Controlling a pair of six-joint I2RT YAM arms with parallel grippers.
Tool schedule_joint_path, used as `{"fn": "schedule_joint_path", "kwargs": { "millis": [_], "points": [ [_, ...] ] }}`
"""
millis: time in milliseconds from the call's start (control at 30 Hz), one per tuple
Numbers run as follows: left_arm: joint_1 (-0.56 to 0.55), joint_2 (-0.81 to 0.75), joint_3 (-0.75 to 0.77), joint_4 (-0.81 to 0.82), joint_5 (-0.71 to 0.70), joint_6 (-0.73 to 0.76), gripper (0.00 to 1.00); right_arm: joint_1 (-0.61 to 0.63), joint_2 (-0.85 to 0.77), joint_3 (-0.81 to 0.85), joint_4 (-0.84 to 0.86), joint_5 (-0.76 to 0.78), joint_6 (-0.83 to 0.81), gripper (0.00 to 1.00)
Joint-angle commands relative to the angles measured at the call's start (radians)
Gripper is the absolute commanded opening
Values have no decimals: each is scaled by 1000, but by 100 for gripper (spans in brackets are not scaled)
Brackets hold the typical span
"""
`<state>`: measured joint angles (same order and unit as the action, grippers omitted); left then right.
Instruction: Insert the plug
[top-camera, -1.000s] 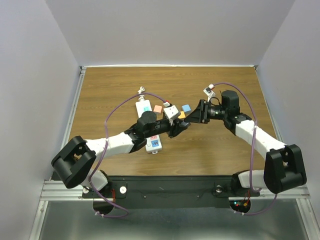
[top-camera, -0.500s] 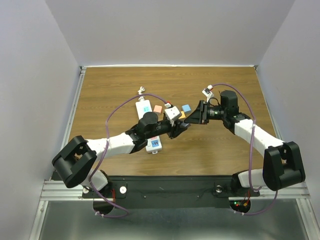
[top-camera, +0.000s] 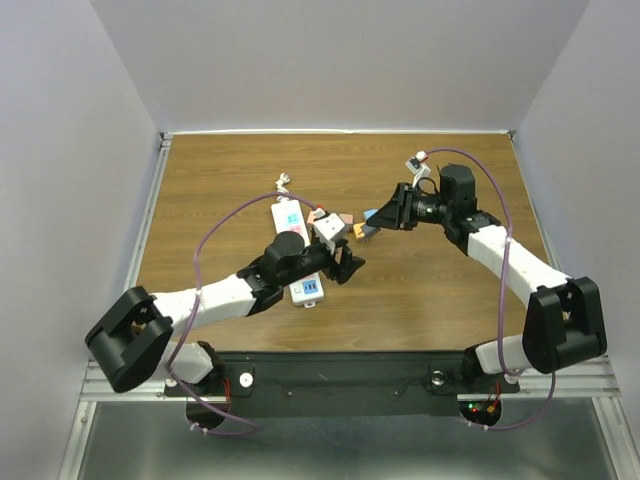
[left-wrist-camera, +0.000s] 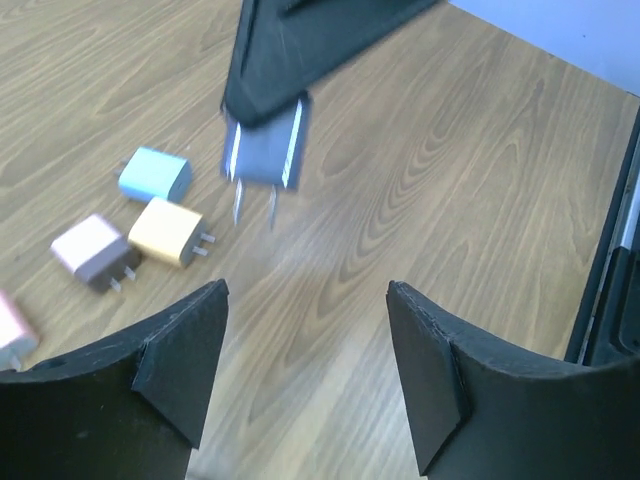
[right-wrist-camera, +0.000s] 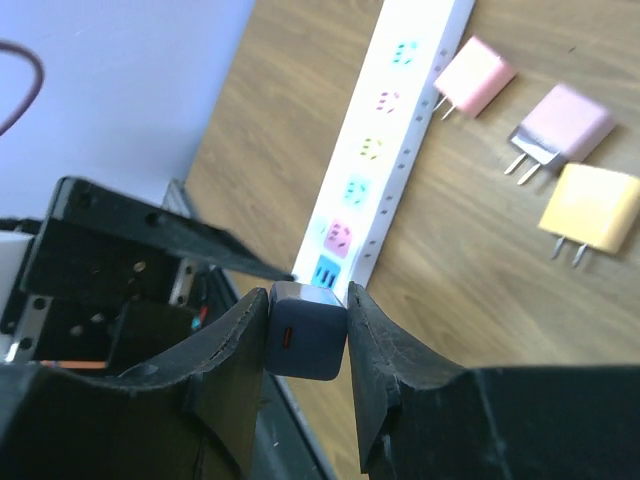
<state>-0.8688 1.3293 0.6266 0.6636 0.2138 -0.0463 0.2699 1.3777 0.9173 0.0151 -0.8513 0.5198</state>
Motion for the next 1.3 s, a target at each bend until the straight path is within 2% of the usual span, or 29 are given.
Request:
{"fn": "schedule_joint_path", "kwargs": {
  "millis": [0,33,100,133,267,367,533,867,1267],
  "points": [
    [2,-111,-68,-9,-76,-62,76,6,15,54,14,89,-78,0],
    [2,-160,-91,-12,-105,-87,76,11,18,57,13,95,-99,0],
    [7,-209,-155,-39,-248,-148,76,21,21,64,6,119,-113,0],
    [11,-250,-178,-97,-352,-212,76,55,21,68,-7,164,-136,0],
    [36,-312,-199,-275,-546,-406,75,172,24,68,-10,290,-165,0],
    [91,-341,-240,-347,-602,-519,74,253,35,68,-10,397,-170,1],
    [252,-374,-326,-280,-513,-564,74,382,83,104,-10,553,-172,0],
    [341,-223,-337,-104,-404,-549,72,538,228,190,-10,764,-139,1],
    [384,-70,-311,19,-315,-530,70,609,333,255,-49,920,-101,0]
  ]
}}
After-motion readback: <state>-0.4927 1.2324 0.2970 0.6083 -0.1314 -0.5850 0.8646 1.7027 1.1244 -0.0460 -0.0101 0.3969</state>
